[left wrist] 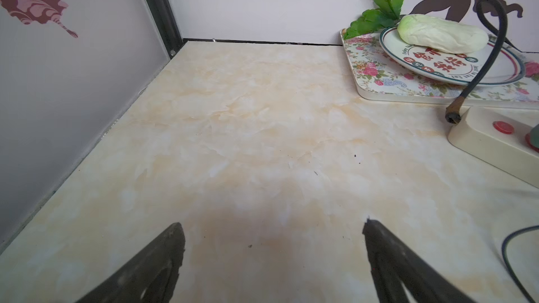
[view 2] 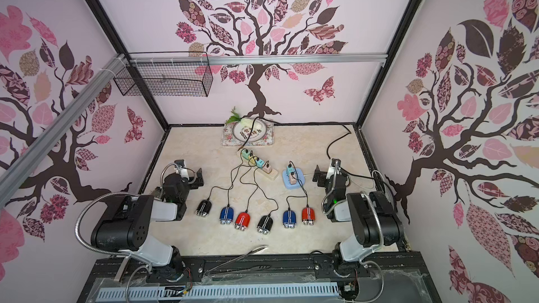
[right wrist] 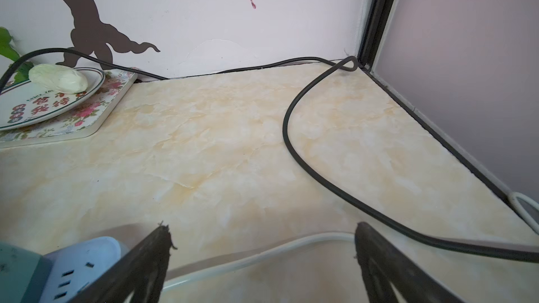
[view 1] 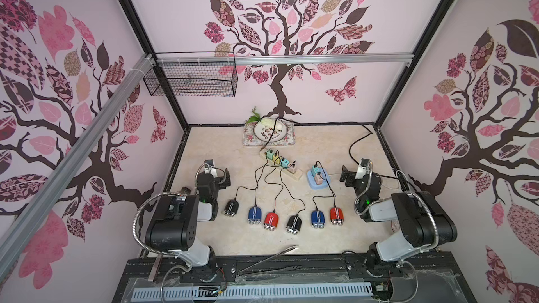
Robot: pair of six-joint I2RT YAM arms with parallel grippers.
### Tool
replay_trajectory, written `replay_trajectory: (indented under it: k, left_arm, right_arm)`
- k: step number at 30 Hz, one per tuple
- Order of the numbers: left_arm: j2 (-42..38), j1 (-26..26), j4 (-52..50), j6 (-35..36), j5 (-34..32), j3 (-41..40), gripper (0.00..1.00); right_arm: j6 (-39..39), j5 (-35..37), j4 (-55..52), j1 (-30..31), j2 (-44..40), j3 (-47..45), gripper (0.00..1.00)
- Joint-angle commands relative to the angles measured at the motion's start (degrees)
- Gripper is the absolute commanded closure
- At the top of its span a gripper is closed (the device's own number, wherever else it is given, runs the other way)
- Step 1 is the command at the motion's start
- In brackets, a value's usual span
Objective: Unplug the electric shaver
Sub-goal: Pick up the electric shaver from the center of the board.
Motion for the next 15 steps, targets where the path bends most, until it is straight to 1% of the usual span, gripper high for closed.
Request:
replay_trajectory:
  k: [1,15]
  left_arm:
    - [0.31,0.35,2.19,-0.07,0.43,1.63,0.02]
    - [0.31,0.53,1.94,-0.49,0.87,1.83,0.02]
  right_arm:
    - [-0.72,0.90,2.27,0.52,0.44,0.36,0.00]
    - [-0.45,0.70,2.22,0.48,0.46,0.35,0.00]
